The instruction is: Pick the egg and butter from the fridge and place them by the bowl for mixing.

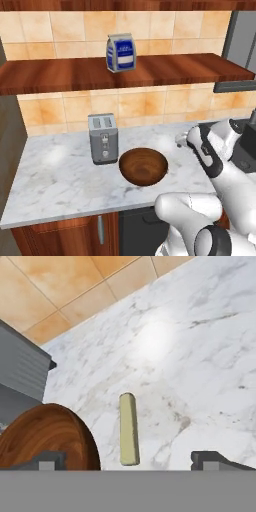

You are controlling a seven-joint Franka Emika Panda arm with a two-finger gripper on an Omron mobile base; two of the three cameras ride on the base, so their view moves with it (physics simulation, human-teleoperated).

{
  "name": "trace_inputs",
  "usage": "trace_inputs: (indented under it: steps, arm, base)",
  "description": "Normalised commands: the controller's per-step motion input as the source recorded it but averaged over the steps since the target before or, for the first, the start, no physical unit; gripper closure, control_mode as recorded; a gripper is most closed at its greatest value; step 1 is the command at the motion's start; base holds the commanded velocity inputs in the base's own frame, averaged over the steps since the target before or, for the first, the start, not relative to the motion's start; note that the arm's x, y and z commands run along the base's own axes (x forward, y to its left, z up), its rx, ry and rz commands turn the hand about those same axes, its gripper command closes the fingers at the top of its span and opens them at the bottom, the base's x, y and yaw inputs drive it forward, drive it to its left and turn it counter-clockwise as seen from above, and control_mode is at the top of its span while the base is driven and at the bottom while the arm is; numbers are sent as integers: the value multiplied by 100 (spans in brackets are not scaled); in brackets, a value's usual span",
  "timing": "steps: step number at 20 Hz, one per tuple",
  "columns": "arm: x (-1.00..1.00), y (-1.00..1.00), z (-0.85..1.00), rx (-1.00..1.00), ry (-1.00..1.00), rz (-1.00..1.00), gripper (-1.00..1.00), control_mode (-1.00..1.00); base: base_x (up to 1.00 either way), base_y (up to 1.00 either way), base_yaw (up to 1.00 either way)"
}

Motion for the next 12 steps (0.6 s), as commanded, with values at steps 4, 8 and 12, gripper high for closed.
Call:
trace_inputs:
  steps: [4, 8, 12]
  arm:
    - [-49, 13, 41, -14, 0, 0, -100, -100]
    - [-49, 17, 44, -18, 0, 1, -100, -100]
    - [-51, 10, 40, -15, 0, 0, -100, -100]
  base:
    - [0, 0, 0]
    - [0, 0, 0]
    - [0, 0, 0]
